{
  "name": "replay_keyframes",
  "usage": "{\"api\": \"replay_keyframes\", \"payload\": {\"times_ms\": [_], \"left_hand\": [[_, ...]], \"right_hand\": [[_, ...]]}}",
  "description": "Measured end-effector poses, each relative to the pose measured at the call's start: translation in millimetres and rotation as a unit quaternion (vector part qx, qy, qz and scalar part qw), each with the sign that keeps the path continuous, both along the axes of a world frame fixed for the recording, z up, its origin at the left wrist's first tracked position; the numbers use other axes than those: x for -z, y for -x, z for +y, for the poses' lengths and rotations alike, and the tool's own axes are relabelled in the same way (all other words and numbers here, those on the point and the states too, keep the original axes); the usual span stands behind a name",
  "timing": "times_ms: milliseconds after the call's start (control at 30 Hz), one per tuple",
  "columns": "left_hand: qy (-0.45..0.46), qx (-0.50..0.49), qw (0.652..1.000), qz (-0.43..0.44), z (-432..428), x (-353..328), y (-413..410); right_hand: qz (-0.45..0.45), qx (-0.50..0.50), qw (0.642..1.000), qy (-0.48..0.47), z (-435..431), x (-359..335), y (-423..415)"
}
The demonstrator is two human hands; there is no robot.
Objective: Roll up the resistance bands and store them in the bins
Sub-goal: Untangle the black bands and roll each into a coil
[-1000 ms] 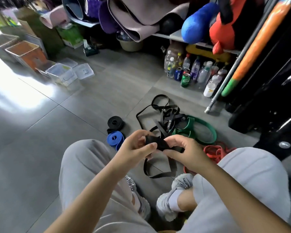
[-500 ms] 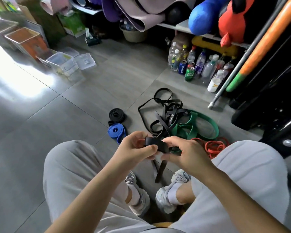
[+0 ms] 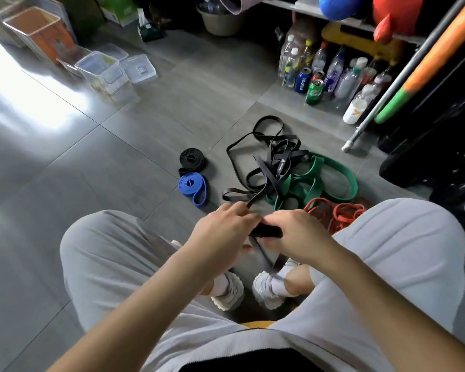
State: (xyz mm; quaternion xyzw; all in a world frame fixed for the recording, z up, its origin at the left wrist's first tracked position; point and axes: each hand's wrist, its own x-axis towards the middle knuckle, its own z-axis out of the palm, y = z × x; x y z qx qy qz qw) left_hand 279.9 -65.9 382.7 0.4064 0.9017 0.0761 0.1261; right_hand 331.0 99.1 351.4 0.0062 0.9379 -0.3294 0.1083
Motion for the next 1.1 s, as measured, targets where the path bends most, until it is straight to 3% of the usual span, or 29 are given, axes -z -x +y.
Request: {"api": "replay_keyframes", "payload": {"times_ms": [100,233,300,400,600,767,933,1100], "left_hand": [[-0.057,-0.051,0.997,-0.025,-2.7,5.7,1.3],[-0.171,-0.127,0.968,-0.135,-11.6,4.3,3.9],[-0.170,-0.138,0.959,-0.181,-14.8,-0.1,2.7],[-0.135,-0.121,0.972,-0.152,-16.3,-0.4,-0.7],[-0.048,-0.030,0.997,0.055,-8.4,-8.0,-12.1],[0.031,-0.033,0.999,-0.001,5.1,-2.8,-17.8],[-0.013,-0.057,0.996,-0.061,-4.2,0.7,-4.3],[-0.105,-0.077,0.985,-0.112,-4.0,-3.6,-5.2]], "right_hand": [[0.009,-0.005,0.998,0.069,-2.0,-3.9,-1.5],[-0.016,0.055,0.975,0.215,7.2,-10.4,-7.3],[-0.025,0.067,0.964,0.254,10.7,-9.9,-9.7],[-0.018,0.053,0.974,0.221,10.6,-5.6,-11.0],[-0.010,0.008,0.994,0.110,8.4,-5.8,-9.4],[-0.007,-0.026,0.997,0.077,0.0,-10.9,-6.8],[-0.040,0.019,0.980,0.195,8.2,-17.4,-13.4],[-0.025,0.063,0.931,0.359,9.8,-24.4,-15.0]]}}
